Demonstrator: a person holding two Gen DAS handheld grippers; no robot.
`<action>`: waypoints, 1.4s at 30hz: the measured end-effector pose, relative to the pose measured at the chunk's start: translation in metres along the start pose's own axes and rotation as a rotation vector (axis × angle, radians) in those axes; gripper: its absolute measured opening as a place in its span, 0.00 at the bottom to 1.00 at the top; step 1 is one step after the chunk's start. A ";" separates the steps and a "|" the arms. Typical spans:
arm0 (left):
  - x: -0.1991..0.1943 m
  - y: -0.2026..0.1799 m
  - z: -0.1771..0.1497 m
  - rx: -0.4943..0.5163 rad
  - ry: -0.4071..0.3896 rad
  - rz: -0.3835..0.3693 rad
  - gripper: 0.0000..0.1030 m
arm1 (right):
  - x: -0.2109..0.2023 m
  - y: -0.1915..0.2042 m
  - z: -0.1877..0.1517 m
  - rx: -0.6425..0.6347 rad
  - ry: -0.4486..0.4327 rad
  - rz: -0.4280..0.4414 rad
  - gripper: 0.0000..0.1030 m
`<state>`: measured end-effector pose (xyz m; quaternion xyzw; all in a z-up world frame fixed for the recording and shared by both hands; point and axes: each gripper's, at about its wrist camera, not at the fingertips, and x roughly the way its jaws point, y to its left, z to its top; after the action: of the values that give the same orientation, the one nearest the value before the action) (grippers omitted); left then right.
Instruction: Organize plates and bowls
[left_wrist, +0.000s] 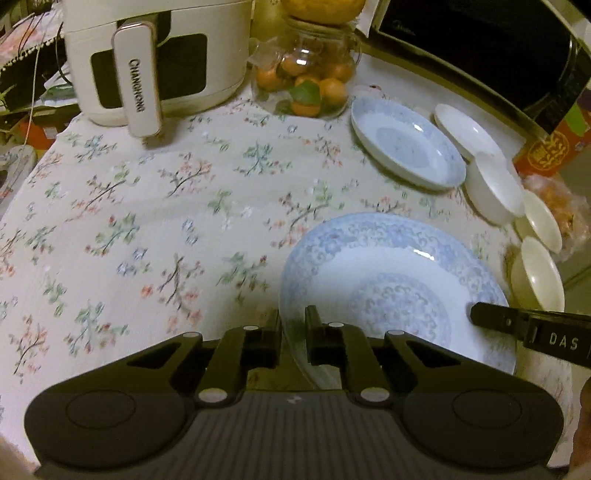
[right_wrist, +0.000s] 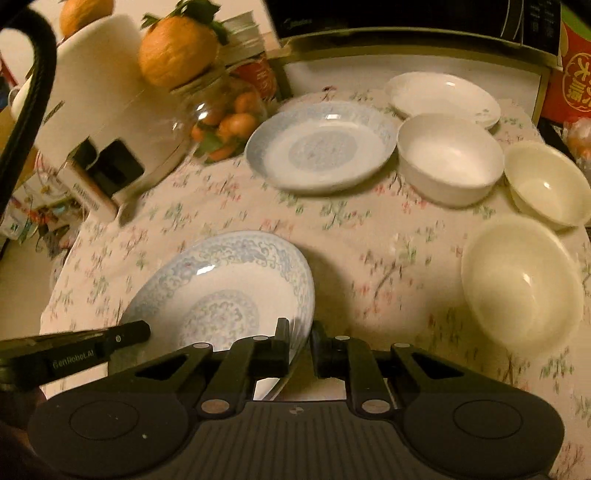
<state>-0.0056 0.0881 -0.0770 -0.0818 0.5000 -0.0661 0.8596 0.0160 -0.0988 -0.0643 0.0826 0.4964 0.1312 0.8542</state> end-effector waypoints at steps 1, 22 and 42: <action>-0.002 0.001 -0.003 0.004 -0.001 0.006 0.10 | -0.002 0.002 -0.005 -0.007 0.007 0.004 0.12; 0.001 0.007 -0.028 0.059 0.050 0.069 0.11 | 0.011 0.020 -0.045 -0.034 0.113 0.012 0.16; -0.006 0.004 -0.012 0.071 0.025 0.154 0.20 | 0.007 0.012 -0.038 -0.023 0.104 0.003 0.17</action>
<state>-0.0193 0.0922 -0.0785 -0.0116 0.5129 -0.0188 0.8581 -0.0149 -0.0846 -0.0857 0.0666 0.5384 0.1423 0.8279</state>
